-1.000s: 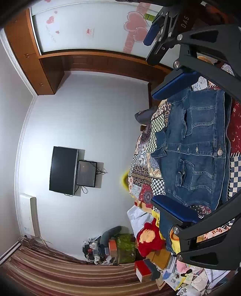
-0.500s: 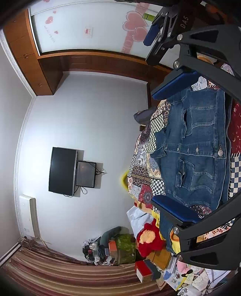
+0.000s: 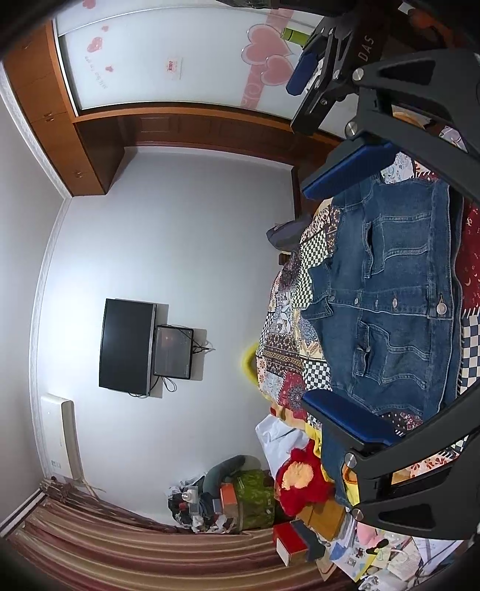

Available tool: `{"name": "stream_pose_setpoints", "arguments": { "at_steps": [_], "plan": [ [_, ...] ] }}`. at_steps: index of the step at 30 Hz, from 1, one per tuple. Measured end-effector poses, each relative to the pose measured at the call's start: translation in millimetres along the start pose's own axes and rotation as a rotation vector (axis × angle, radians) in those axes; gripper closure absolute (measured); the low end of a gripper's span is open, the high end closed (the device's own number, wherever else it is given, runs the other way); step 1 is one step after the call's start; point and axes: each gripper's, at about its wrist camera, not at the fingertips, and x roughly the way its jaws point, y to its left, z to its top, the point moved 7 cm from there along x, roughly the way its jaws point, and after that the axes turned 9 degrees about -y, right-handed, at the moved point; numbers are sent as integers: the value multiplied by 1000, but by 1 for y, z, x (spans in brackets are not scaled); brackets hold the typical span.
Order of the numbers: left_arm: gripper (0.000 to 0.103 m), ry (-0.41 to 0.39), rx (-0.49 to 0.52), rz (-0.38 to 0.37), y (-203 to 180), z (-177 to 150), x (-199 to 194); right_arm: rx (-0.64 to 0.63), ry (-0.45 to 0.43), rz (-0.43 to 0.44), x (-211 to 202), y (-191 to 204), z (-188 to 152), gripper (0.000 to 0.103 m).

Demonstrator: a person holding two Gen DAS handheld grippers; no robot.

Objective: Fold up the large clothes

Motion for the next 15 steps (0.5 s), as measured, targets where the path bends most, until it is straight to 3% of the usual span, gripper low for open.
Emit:
{"name": "stream_pose_setpoints", "arguments": {
  "at_steps": [15],
  "plan": [
    [0, 23, -8, 11, 3, -6, 9, 16, 36, 1, 11, 0, -5, 0]
  ]
}}
